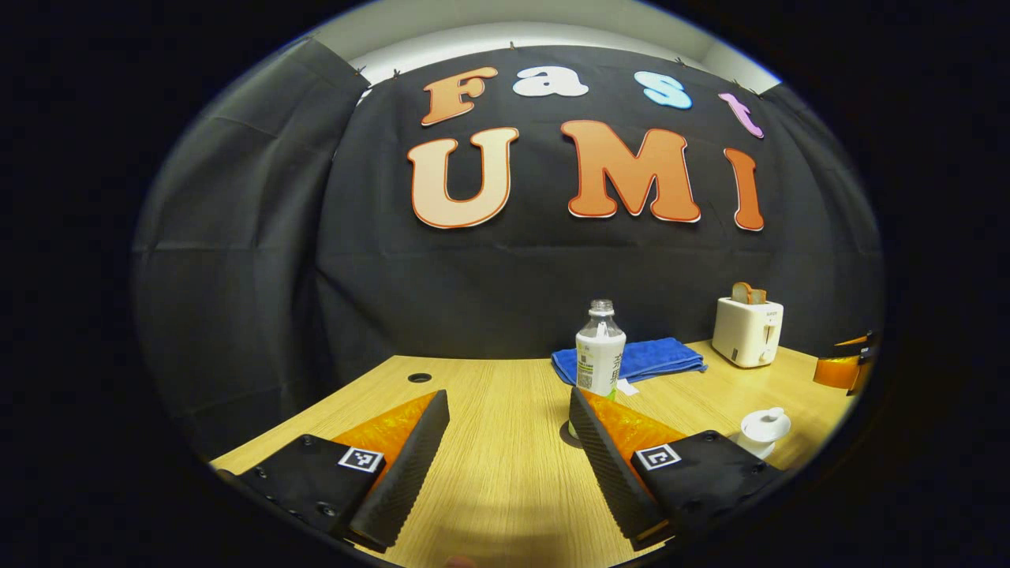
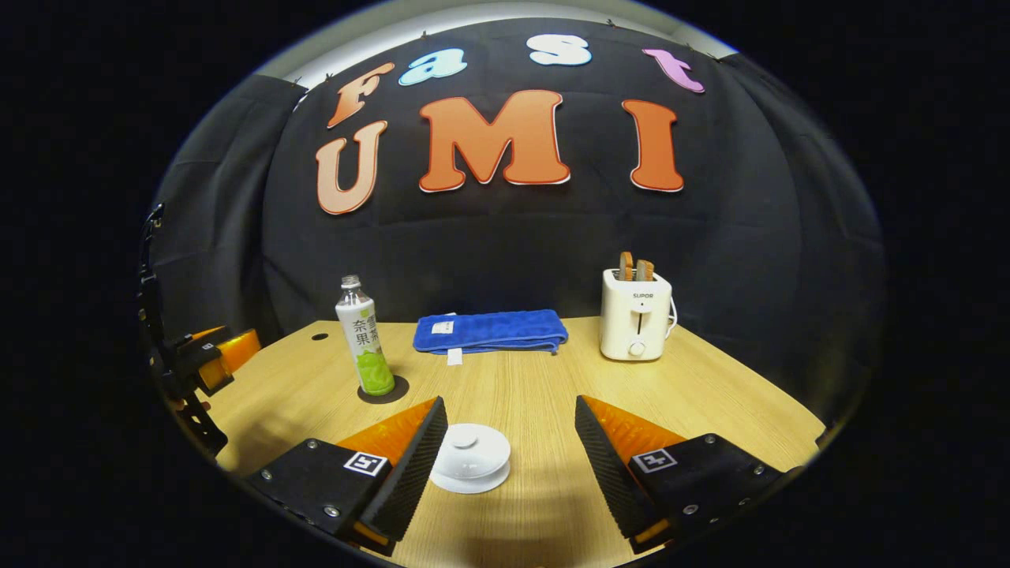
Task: Open the teacup lid with one hand, grasp the water bottle and pour water into the teacup with the other hand; after pouring, place the water bottle on the coaster and then close the teacup lid.
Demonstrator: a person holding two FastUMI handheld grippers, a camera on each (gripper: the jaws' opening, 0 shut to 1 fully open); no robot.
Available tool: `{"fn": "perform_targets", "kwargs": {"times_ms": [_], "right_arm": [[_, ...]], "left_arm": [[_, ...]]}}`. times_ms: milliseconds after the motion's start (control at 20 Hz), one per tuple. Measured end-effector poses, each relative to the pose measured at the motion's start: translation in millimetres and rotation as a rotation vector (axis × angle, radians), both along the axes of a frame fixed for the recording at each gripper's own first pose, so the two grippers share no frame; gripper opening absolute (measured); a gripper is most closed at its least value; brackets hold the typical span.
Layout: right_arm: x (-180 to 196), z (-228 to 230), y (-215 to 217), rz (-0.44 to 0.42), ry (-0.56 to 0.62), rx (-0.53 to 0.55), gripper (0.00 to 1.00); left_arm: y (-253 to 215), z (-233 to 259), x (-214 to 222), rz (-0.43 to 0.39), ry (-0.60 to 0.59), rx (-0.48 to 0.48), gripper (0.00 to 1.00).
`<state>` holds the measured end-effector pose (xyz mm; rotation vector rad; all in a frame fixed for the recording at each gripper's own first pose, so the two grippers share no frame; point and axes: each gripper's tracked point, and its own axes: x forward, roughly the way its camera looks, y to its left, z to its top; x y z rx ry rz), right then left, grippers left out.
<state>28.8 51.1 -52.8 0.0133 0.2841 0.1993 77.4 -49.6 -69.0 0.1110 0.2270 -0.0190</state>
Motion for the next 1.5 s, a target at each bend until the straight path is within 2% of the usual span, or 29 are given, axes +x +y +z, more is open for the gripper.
{"fn": "perform_targets", "kwargs": {"times_ms": [100, 150, 200, 300, 350, 450, 500, 550, 850, 900, 950, 1000, 1050, 1100, 1250, 1300, 1400, 1500], "right_arm": [[-1, 3, -2, -0.007, -0.009, 0.002, 0.96], [-1, 5, -3, -0.007, -0.016, 0.001, 0.96], [-2, 6, -3, -0.006, -0.022, -0.001, 0.97], [-2, 9, -3, -0.005, -0.035, -0.004, 0.96], [-2, 10, -3, -0.004, -0.039, -0.006, 0.96], [-1, 12, -2, -0.001, -0.05, -0.012, 0.96], [-1, 14, -1, 0.0, -0.058, -0.017, 0.96], [-1, 15, -1, 0.003, -0.065, -0.023, 0.96], [-1, 21, 3, 0.025, -0.097, -0.035, 0.96], [-1, 21, 2, 0.025, -0.1, -0.034, 0.96], [0, 21, 3, 0.025, -0.1, -0.033, 0.96], [-1, 21, 2, 0.024, -0.102, -0.033, 0.96], [-1, 22, 2, 0.023, -0.106, -0.035, 0.96], [0, 23, 1, 0.021, -0.111, -0.038, 0.96], [0, 25, -1, 0.017, -0.122, -0.04, 0.96], [0, 26, -1, 0.016, -0.124, -0.038, 0.96], [0, 27, -1, 0.014, -0.126, -0.032, 0.96], [1, 26, -2, 0.011, -0.126, -0.033, 0.96]], "left_arm": [[1, 2, -3, 0.006, 0.0, -0.009, 0.96], [1, 3, -5, 0.008, -0.001, -0.013, 1.0], [2, 3, -6, 0.009, 0.0, -0.014, 0.96], [2, 4, -7, 0.012, 0.0, -0.014, 0.96], [4, 5, -8, 0.013, -0.001, -0.015, 1.0], [5, 8, -8, 0.015, -0.007, -0.015, 0.96], [5, 10, -9, 0.016, -0.012, -0.013, 1.0], [6, 12, -9, 0.017, -0.015, -0.012, 0.96], [7, 18, -10, 0.019, -0.027, -0.014, 0.96], [7, 19, -11, 0.02, -0.029, -0.013, 1.0], [7, 20, -10, 0.021, -0.032, -0.012, 0.96], [8, 20, -11, 0.022, -0.033, -0.011, 1.0], [9, 20, -11, 0.024, -0.033, -0.014, 0.96], [9, 20, -11, 0.025, -0.031, -0.017, 1.0], [12, 20, -11, 0.032, -0.03, -0.019, 1.0], [13, 21, -12, 0.034, -0.032, -0.017, 0.96], [14, 23, -12, 0.037, -0.037, -0.019, 1.0], [16, 24, -13, 0.039, -0.04, -0.016, 0.96]]}}
